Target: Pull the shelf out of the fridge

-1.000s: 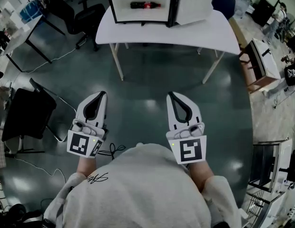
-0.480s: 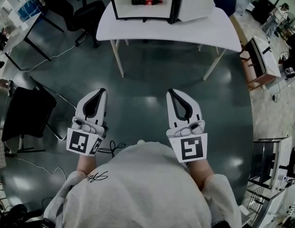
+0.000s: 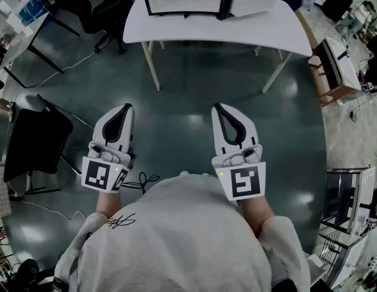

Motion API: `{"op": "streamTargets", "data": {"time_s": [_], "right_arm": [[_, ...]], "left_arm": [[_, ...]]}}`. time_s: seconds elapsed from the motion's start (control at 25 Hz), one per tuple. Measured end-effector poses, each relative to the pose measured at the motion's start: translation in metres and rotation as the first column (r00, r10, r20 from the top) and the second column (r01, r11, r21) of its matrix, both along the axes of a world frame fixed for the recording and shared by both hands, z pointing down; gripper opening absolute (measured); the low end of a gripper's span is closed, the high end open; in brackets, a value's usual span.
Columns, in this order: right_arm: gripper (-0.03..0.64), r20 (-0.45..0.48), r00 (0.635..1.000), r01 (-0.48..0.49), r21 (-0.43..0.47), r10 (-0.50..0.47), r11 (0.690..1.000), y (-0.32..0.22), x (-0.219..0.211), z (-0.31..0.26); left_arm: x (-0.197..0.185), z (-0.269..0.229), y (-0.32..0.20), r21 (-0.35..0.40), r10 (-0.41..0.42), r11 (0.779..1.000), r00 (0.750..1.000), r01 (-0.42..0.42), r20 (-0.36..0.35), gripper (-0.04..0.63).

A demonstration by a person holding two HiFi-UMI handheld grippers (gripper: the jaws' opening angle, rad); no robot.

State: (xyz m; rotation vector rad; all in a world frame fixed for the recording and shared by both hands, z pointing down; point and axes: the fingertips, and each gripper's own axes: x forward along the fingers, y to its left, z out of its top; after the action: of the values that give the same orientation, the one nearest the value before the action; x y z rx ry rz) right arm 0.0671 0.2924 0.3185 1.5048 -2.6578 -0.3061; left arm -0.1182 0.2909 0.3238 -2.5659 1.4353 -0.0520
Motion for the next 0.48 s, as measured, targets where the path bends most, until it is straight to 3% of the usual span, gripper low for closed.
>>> {"op": "streamTargets", "data": {"time_s": [0.48], "right_arm": [[0.012,-0.011,1.0,-0.02,0.013,0.02,1.0,-0.003,-0.011,-0.005]], "left_arm": [[-0.011,0.003,-0.001,-0.006,0.021,1.0,1.0,-0.021,0.004,0.003]]}}
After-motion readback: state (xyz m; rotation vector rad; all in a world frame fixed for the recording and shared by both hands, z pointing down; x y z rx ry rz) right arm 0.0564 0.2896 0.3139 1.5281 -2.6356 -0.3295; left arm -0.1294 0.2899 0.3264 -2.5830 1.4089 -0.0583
